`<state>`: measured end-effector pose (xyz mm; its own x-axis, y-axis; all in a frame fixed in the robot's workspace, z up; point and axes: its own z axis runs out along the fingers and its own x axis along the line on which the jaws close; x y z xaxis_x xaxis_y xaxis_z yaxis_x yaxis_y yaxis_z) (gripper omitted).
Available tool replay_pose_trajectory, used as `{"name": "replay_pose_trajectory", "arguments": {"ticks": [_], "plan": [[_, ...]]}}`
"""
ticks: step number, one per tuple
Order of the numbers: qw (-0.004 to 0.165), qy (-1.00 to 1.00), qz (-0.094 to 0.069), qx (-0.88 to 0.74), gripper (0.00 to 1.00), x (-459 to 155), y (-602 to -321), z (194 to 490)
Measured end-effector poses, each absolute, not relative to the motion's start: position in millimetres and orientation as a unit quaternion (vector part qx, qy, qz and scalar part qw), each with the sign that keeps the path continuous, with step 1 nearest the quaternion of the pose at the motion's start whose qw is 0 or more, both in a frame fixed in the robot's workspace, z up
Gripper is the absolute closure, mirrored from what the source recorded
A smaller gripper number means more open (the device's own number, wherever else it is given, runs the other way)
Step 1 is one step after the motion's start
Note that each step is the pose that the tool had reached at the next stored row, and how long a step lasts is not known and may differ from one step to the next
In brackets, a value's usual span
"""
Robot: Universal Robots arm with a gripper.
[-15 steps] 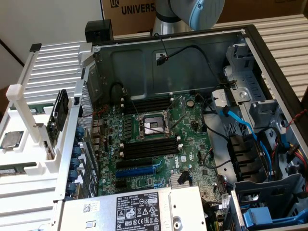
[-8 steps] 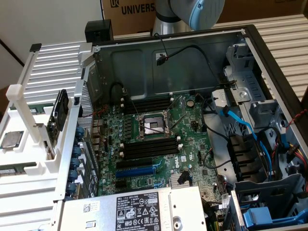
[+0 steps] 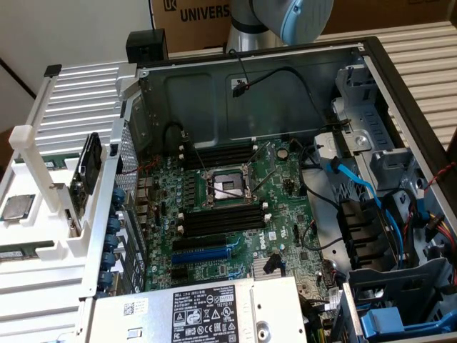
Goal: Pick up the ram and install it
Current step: 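Pick up the ram and move it above insertion slot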
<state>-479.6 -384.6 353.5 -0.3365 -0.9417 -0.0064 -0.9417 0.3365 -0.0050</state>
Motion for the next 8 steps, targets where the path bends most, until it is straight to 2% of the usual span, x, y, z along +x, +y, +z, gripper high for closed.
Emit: {"name": "replay_pose_trajectory", "arguments": {"ticks": [8], "plan": [[0.005, 0.800, 0.000, -0.600, 0.90, -482.7, -388.4, 347.4]]}}
